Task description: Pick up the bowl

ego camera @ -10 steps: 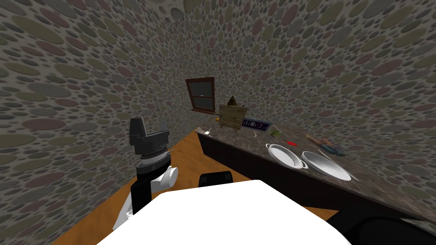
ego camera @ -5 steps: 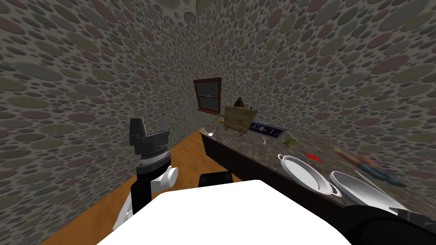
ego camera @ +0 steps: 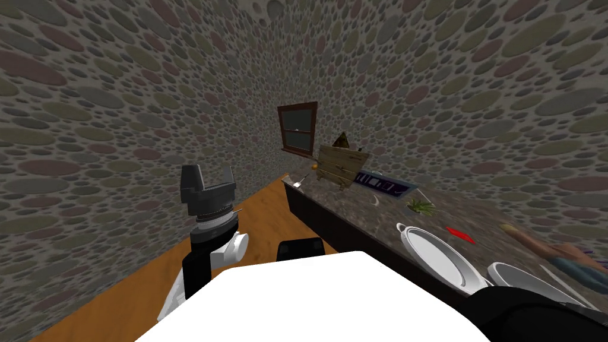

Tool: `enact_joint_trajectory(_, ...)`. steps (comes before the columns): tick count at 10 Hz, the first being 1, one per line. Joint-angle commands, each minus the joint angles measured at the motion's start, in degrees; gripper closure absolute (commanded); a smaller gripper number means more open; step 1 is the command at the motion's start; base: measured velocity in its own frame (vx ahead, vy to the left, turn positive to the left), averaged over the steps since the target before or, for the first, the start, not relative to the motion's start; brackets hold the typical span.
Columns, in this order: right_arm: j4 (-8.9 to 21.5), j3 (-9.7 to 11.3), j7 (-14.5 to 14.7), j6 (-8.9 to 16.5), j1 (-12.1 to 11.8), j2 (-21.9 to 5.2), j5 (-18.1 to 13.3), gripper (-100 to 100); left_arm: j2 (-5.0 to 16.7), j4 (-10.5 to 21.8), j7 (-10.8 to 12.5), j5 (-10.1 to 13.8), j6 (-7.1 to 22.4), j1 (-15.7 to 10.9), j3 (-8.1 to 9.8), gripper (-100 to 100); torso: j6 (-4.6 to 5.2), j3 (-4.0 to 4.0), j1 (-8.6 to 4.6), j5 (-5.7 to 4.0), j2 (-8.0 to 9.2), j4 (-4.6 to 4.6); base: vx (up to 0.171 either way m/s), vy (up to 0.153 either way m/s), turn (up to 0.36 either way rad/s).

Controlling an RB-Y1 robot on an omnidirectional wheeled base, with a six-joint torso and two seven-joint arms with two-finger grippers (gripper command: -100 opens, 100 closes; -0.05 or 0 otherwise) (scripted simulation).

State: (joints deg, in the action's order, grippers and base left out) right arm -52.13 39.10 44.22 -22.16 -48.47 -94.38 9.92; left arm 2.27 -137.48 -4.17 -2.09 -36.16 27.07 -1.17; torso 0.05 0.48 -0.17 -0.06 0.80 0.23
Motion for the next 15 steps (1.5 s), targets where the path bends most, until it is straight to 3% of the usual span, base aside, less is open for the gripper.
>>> enact_joint_trajectory(1,-1.8,2.57,-2.86,1.35,-0.85,-0.06,1.49,-100,0.0,0.0,0.0,0.0,0.0,0.0,0.0,0,0.0,0.0,0.0,0.0,0.0,0.0,-0.261,-0.084,0.455)
enact_joint_trajectory(3,-1.8,2.57,-6.7,1.35,-0.85,-0.06,1.49,-100,0.0,0.0,0.0,0.0,0.0,0.0,0.0,0,0.04,0.09,-0.13,-0.03,0.14,0.04,-0.201,-0.085,0.396)
enact_joint_trajectory(4,-2.44,5.44,-8.3,1.89,-0.79,0.16,2.16,-100,0.0,0.0,0.0,0.0,0.0,0.01,0.01,0,0.03,-0.05,-0.12,-0.04,-0.13,0.0,-0.262,-0.034,0.4)
enact_joint_trajectory(6,-2.44,5.44,-11.98,1.89,-0.79,0.16,2.16,-100,0.0,0.0,0.0,0.0,0.0,0.0,0.0,0,-0.01,0.03,-0.07,-0.02,0.02,0.03,-0.163,-0.022,0.359)
enact_joint_trajectory(7,-3.08,8.3,-13.88,2.44,-0.74,0.37,2.84,-100,0.0,0.0,0.0,0.0,0.0,0.03,0.01,0,0.07,-0.17,-0.08,-0.03,-0.34,-0.04,-0.193,-0.008,0.404)
enact_joint_trajectory(9,-3.08,8.31,-17.26,2.44,-0.74,0.37,2.84,-100,0.0,0.0,0.0,0.0,0.0,0.01,0.01,0,0.02,-0.02,-0.12,-0.03,-0.07,0.01,-0.179,-0.018,0.32)
enact_joint_trajectory(10,-3.71,10.98,-18.87,2.98,-0.68,0.58,3.51,-100,0.01,0.0,0.0,0.0,0.0,0.03,0.01,0,0.1,-0.14,-0.16,-0.04,-0.29,-0.03,-0.244,0.035,0.393)
enact_joint_trajectory(12,-3.71,11.19,-22.33,2.98,-0.68,0.58,3.51,-100,0.0,0.0,0.0,0.0,0.0,0.01,0.01,0,0.03,0.04,-0.08,0.0,0.03,0.03,-0.183,0.003,0.322)
enact_joint_trajectory(13,-4.35,14.03,-24.03,3.52,-0.62,0.8,4.18,-100,0.01,0.0,0.0,0.0,0.0,0.03,0.02,0,0.12,-0.13,-0.19,-0.04,-0.29,-0.02,-0.225,0.041,0.355)
enact_joint_trajectory(15,-4.35,14.06,-26.99,3.52,-0.62,0.8,4.18,-100,0.0,0.0,0.0,0.0,0.0,0.01,0.01,0,0.04,0.02,-0.04,0.0,-0.01,0.03,-0.176,0.033,0.343)
